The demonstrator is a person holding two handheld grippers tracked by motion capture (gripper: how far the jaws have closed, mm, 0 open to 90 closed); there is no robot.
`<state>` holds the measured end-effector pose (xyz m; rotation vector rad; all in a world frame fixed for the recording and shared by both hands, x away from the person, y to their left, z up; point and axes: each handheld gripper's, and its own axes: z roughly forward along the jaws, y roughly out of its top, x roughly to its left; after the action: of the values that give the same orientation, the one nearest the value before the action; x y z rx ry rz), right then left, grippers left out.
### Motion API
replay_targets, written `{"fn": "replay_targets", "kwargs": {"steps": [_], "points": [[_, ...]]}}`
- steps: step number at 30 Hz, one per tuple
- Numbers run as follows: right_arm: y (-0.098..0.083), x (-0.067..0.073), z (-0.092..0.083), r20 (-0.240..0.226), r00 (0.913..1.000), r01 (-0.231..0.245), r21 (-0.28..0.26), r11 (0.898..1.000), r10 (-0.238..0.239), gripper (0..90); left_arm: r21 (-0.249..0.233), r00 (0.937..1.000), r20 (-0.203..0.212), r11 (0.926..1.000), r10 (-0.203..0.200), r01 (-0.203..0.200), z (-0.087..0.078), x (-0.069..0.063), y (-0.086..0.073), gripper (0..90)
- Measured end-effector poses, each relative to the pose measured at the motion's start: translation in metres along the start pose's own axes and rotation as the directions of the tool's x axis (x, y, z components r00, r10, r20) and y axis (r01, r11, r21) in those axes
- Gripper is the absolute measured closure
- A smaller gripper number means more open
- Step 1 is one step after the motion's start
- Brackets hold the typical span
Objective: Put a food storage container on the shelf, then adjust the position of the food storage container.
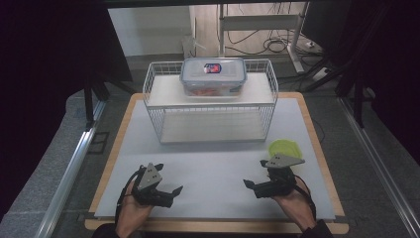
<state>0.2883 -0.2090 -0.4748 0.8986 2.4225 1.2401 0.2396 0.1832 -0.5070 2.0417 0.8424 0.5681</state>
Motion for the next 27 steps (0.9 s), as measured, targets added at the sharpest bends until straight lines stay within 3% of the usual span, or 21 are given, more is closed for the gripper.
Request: {"fn": "replay_targets", "kwargs": {"steps": [4, 10, 14, 19, 27], "points": [[-0.002, -0.001, 0.002, 0.025, 0.9997, 0.006, 0.018, 1.000, -0.007, 7.5, -0.009, 0.9999, 0.000, 0.9999, -0.013, 0.013, 0.000, 0.001, 0.000, 3.0], [-0.001, -0.004, 0.003, 0.050, 0.9984, -0.028, 0.033, 0.999, 0.026, 2.0, 0.008, 0.9996, -0.006, 0.9996, -0.028, 0.028, 0.001, 0.003, -0.003, 3.8], [0.001, -0.005, 0.001, 0.040, 0.9982, -0.047, 0.031, 0.998, 0.046, 1.0, 0.013, 0.9996, -0.009, 0.9995, -0.028, 0.028, 0.001, 0.003, -0.003, 4.1], [0.005, -0.008, -0.004, 0.061, 0.9967, -0.056, 0.026, 0.998, 0.054, 12.5, 0.023, 0.9998, -0.010, 0.9996, -0.015, 0.015, 0.003, 0.001, -0.003, 4.2], [0.008, -0.025, -0.017, 0.078, 0.9923, -0.099, 0.028, 0.995, 0.097, 44.7, 0.030, 0.9996, 0.001, 0.9992, -0.028, 0.028, 0.004, 0.001, -0.004, 4.7]]}}
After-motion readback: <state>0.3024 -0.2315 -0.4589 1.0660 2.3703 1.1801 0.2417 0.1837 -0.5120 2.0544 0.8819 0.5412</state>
